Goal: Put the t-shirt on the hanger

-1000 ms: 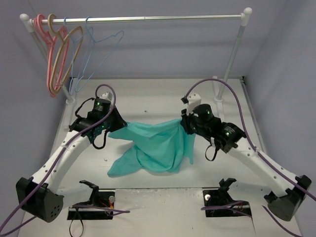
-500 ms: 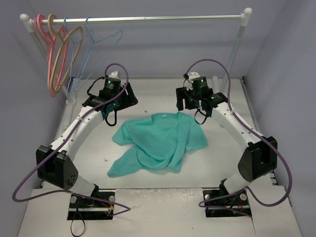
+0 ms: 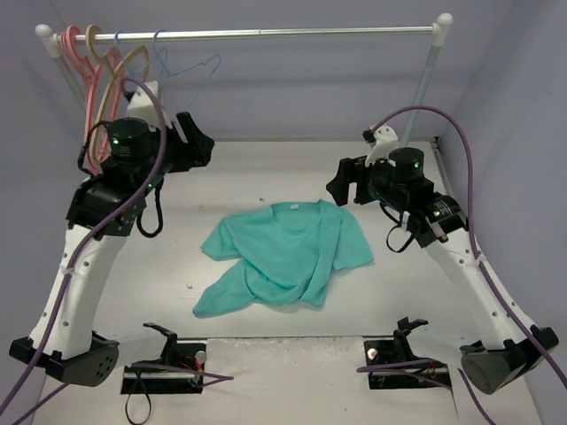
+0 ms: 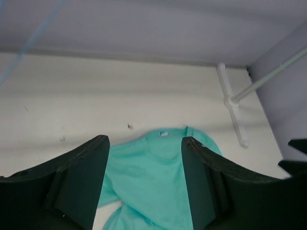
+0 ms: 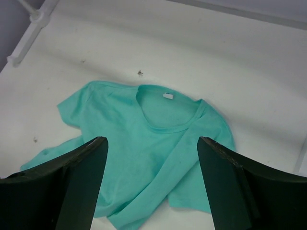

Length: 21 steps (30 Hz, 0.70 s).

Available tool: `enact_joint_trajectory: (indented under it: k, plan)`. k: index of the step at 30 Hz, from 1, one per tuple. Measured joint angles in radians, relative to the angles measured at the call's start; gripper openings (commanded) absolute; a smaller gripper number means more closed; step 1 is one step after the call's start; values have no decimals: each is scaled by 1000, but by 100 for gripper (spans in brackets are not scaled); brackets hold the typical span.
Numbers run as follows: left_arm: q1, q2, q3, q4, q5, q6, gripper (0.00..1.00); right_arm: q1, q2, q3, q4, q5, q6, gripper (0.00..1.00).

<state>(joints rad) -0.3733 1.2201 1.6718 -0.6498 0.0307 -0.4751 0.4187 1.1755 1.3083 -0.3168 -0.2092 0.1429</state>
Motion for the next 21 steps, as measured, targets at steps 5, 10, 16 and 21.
enact_joint_trajectory:
  k: [5, 10, 16, 21]
  plan:
    - [0, 23, 245, -51, -93, 124, 60, 8, -47, -33, -9, -55, 7, 78]
    - [26, 114, 414, -81, -155, 281, 54, 8, -45, -54, -17, -75, 6, 78]
    - [175, 279, 512, -59, -76, 353, 53, 8, -45, -99, -16, -102, 5, 79]
    - [309, 423, 513, -57, 42, 351, 54, 8, -45, -112, -16, -119, -12, 79]
